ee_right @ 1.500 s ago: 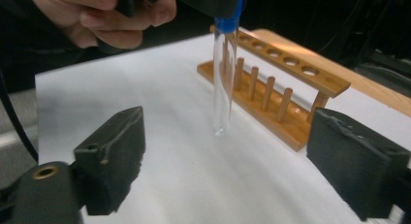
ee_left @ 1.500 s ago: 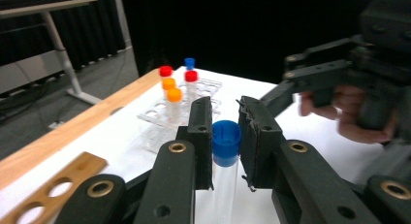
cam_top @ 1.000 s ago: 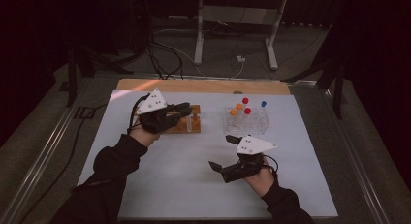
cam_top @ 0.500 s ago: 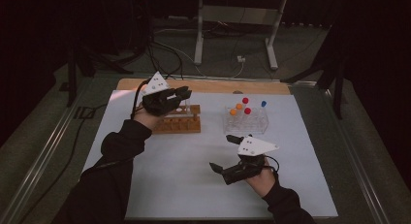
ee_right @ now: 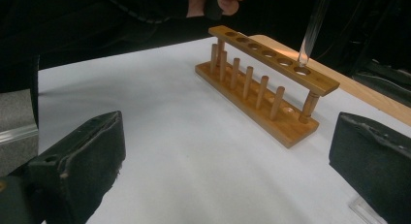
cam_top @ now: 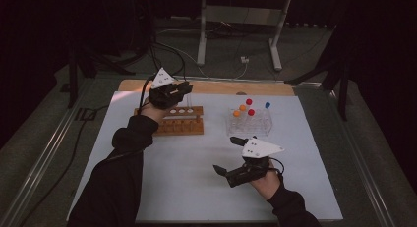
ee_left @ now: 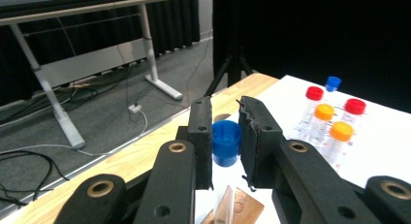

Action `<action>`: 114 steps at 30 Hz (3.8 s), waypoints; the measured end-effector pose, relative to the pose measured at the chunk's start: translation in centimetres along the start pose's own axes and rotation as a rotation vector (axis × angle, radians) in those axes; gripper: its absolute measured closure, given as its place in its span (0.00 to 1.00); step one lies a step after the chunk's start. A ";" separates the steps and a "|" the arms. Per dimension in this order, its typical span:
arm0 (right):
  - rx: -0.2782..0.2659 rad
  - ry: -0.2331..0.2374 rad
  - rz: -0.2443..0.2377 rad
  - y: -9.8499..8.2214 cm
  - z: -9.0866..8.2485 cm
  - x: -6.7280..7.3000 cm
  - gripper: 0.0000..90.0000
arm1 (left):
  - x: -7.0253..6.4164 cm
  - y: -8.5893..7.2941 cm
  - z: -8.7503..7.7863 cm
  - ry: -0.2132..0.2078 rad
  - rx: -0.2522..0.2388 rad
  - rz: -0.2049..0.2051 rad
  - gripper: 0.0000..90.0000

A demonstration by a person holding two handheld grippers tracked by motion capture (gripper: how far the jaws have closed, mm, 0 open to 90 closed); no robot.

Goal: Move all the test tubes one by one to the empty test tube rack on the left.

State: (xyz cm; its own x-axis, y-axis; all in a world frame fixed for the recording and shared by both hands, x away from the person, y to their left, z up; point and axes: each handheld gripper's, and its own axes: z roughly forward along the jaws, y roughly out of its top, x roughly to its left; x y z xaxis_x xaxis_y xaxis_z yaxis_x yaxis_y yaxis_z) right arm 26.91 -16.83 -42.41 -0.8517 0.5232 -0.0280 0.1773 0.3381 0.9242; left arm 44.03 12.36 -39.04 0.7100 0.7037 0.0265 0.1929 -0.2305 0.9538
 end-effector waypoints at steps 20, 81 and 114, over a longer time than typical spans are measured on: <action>0.005 0.007 0.004 0.1 -0.2 0.0 0.00 | -0.8 -4.1 2.1 0.023 0.064 -0.050 0.86; -0.023 -0.382 0.172 -0.3 -5.8 -15.2 0.07 | -7.7 -4.8 -7.7 -0.329 -0.034 -0.053 0.01; 0.141 -0.487 0.276 -6.3 0.0 -21.2 0.84 | -9.3 -7.7 -8.4 -0.363 -0.024 -0.033 0.01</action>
State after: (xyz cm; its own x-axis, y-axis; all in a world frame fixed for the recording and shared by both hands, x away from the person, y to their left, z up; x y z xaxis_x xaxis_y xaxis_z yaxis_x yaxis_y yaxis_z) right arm 43.84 -30.02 -47.65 -0.4450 0.8955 0.0041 0.4533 0.2213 0.8634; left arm 30.20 13.24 -44.08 0.8986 0.4252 -0.1080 0.2066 -0.1929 0.9592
